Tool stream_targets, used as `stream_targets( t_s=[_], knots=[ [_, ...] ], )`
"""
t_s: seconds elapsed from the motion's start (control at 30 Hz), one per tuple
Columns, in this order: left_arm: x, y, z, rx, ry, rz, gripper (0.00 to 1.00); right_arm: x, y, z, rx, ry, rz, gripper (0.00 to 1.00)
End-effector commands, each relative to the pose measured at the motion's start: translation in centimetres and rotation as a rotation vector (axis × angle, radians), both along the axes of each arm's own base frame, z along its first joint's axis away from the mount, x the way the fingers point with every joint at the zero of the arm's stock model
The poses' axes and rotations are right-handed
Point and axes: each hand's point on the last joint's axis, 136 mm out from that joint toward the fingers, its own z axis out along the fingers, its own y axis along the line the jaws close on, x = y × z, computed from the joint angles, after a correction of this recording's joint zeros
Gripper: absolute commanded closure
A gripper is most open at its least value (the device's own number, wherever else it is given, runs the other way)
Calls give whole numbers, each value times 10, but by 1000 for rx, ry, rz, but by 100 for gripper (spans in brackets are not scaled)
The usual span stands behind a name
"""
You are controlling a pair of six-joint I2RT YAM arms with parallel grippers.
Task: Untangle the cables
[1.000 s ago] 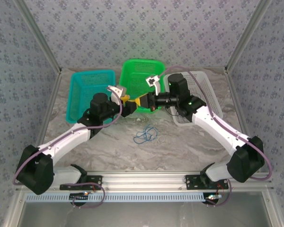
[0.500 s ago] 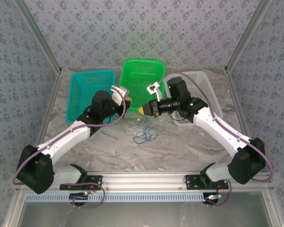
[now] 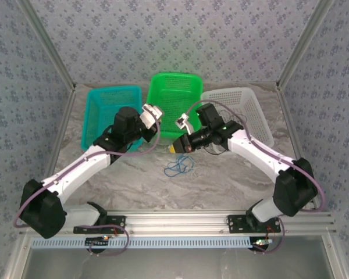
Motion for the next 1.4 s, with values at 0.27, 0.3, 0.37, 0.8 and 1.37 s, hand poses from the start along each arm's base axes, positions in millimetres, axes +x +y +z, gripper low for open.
stream_targets(
  t_s=[0.27, 0.3, 0.37, 0.8, 1.37],
  knots=[
    [0, 32, 69, -168, -172, 179, 13, 54, -29, 32, 22, -53, -209, 100],
    [-3, 37, 72, -197, -179, 198, 1, 69, -37, 38, 33, -59, -272, 100],
    [-7, 49, 74, -241, -185, 251, 1, 96, -51, 46, 57, -61, -383, 100],
    [-61, -17, 14, -322, 90, -81, 1, 144, -43, 86, 180, -47, -462, 100],
    [-44, -76, -8, -99, 18, -154, 9, 130, -34, 113, 230, -60, -426, 100]
  ],
)
